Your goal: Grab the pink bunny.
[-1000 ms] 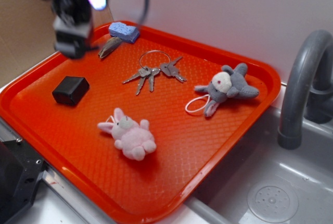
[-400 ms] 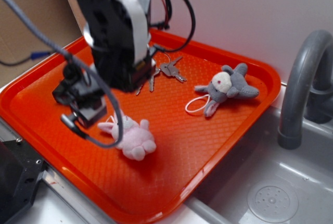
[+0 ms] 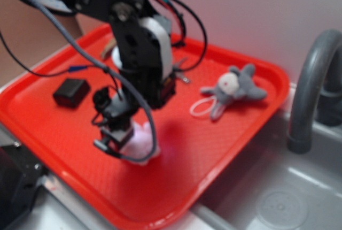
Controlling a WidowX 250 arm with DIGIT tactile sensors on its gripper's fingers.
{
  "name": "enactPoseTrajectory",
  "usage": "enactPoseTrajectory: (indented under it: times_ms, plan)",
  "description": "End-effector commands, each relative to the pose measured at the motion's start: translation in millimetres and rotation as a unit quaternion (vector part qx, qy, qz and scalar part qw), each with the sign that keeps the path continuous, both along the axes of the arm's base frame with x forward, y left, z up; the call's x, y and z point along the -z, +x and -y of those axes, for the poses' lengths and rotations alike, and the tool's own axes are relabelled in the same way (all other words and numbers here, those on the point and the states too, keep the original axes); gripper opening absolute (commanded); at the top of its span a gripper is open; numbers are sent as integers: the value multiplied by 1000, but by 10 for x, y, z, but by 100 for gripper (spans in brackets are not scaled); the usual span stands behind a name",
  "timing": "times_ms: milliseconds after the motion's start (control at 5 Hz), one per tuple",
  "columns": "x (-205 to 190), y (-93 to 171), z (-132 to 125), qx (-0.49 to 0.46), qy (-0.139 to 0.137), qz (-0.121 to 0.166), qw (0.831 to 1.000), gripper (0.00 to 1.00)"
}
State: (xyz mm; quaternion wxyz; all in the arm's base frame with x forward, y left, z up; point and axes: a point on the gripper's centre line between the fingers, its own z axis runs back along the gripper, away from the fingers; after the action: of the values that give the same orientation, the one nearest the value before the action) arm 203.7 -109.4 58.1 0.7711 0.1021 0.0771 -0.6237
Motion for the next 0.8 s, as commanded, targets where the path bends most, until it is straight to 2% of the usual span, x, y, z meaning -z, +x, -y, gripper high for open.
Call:
enactPoseTrajectory:
  times_ms: [0,200,400,600]
  plan:
    - [346,-289,-40,-8,-29,-71,997,98]
    - [362,-292,-77,-18,-51,-67,996,0]
    - [303,-285,-90,-33,-69,-61,995,0]
    - [90,-285,-191,-129,-77,-24,988,0]
